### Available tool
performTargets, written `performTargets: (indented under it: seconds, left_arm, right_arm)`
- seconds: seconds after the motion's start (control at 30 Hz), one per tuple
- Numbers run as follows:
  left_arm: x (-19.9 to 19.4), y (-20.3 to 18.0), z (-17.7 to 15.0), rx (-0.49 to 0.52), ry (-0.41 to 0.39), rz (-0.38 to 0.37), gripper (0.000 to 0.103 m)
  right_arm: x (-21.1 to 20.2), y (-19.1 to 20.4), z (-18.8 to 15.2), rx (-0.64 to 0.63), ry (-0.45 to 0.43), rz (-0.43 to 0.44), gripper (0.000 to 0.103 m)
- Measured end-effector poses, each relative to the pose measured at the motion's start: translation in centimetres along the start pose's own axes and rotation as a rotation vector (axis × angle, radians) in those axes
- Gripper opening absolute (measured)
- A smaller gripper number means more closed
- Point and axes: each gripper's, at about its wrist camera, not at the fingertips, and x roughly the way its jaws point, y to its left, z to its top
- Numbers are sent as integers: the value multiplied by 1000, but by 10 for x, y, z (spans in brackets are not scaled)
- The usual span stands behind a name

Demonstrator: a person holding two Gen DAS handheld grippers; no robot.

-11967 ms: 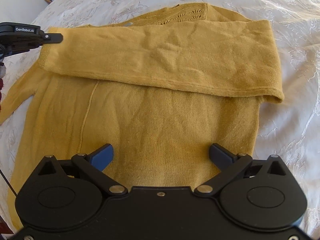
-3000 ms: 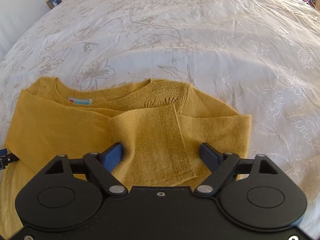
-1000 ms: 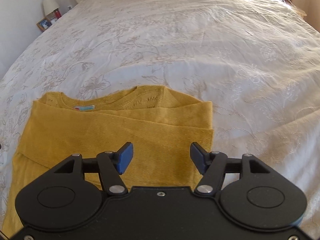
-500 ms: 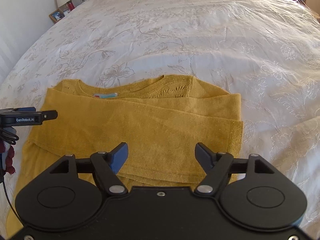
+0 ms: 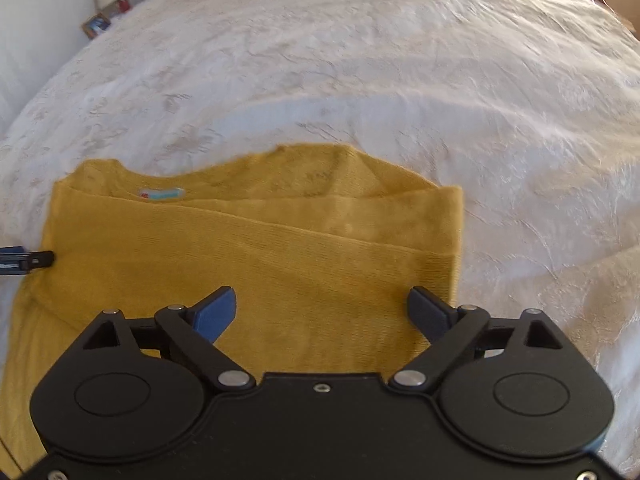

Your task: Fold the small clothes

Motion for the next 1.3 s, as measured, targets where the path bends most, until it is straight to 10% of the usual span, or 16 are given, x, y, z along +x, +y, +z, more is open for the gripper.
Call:
performTargets:
  seconds: [0.37, 0.7, 1.13, 1.3]
  left_arm:
    - [-32, -41, 39, 110, -121, -36, 102]
    - [41, -26, 66, -114, -8, -51, 103]
    - [44, -30, 70, -66, -58, -61, 103]
    - [18, -22, 75, -55, -82, -16, 79]
  right_arm:
    - [-35, 5, 0, -44, -168, -95, 102]
    - [22, 14, 15, -45, -45, -40, 103]
    - [25, 6, 15, -38, -90, 17, 103]
    - [-2, 1, 21, -10, -129, -25, 102]
